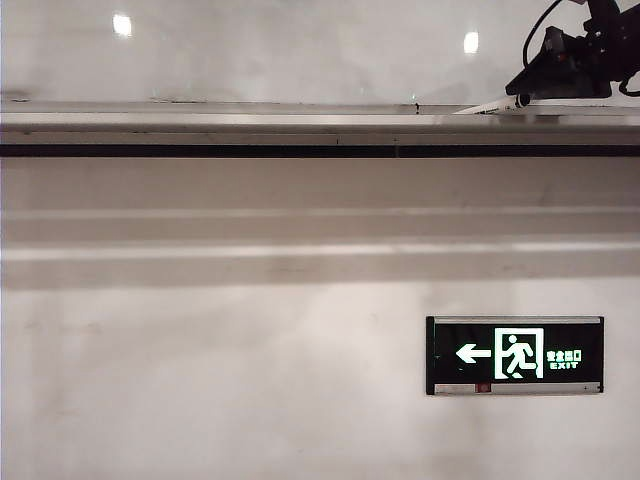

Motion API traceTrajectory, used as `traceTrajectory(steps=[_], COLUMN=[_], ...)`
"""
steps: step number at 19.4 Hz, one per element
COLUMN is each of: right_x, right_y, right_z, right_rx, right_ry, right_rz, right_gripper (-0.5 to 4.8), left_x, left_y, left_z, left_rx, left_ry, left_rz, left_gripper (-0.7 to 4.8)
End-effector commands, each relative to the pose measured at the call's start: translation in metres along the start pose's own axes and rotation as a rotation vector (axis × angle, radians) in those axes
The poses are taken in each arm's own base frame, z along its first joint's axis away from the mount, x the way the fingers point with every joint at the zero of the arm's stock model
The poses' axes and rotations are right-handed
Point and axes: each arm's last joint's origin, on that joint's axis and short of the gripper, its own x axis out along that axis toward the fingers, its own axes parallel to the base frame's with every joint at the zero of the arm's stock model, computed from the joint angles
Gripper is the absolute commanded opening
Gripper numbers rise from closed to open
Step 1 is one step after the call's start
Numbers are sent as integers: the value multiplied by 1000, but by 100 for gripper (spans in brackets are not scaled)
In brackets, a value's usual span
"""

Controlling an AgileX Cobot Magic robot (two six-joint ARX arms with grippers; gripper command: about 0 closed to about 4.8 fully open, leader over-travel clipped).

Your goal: Take a marker from the whiteboard tray, write "Hi!" on the whiteboard, and then put the marker back vertically into the whiteboard tray.

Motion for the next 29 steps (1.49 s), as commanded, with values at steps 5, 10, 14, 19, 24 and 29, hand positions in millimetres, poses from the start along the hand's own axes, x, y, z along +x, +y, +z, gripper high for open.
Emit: traceTrajectory(steps=[5,10,14,19,24,29], right_x=[0,5,15,18,20,23], right_y=[0,4,1,-2,-3,0], right_z=[9,8,-5,-9,-13,-13], right_rx=[-41,-49,-33,-38,-29,-26], right_ry=[-54,-61,-42,-44,-35,-29], right_rz=[20,33,39,10,15,14], right_gripper=[253,253,252,252,230,208], left_x=[0,0,0,0,0,0], left_y=[-2,-2,-2,-2,-2,-2], left_z=[10,8,8,8,9,9], left_rx=[79,104,104,105,105,105], left_ry=[149,174,173,172,167,166], left_rz=[115,101,99,100,101,100], left_gripper=[-5,-5,-5,-5,-5,-5])
